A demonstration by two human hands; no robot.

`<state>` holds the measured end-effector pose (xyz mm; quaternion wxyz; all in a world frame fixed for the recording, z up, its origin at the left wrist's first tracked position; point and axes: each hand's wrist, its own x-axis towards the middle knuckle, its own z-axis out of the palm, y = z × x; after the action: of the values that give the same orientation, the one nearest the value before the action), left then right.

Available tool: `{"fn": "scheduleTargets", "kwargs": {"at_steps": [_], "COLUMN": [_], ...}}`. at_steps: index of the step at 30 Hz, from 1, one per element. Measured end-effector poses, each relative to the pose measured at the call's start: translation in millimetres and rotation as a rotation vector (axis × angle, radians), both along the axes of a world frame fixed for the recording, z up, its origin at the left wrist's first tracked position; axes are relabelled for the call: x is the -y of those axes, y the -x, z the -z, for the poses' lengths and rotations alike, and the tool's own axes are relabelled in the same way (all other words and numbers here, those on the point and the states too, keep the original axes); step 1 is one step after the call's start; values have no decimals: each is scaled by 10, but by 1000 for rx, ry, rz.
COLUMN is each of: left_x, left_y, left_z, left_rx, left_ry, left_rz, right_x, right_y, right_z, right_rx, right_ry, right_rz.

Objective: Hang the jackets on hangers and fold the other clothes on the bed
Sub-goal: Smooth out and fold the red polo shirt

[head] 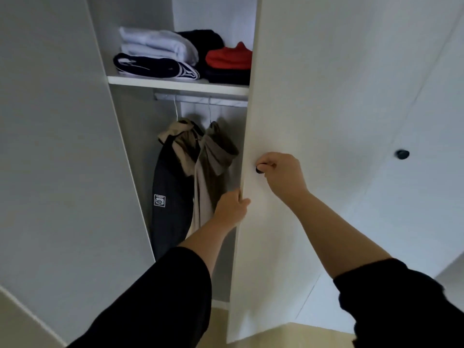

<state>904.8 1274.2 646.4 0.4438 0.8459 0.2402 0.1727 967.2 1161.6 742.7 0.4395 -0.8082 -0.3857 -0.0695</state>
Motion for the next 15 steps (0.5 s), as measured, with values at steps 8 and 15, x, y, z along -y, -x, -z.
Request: {"fn": "scheduleTargets", "kwargs": {"at_steps": [8,15], "left_x": [-832,-1082], "left_y": [-757,-1107], "left_z": [84,146], "left_rx": [18,44], "left_ry": [84,135], "left_rz": [119,163], "right_x": [-784,-1053], "right_y": [-566,-822], "right_z": [40,79], "right_rx": [-22,-25], "right_ry": [-6,-6], "right_rz": [137,209]}}
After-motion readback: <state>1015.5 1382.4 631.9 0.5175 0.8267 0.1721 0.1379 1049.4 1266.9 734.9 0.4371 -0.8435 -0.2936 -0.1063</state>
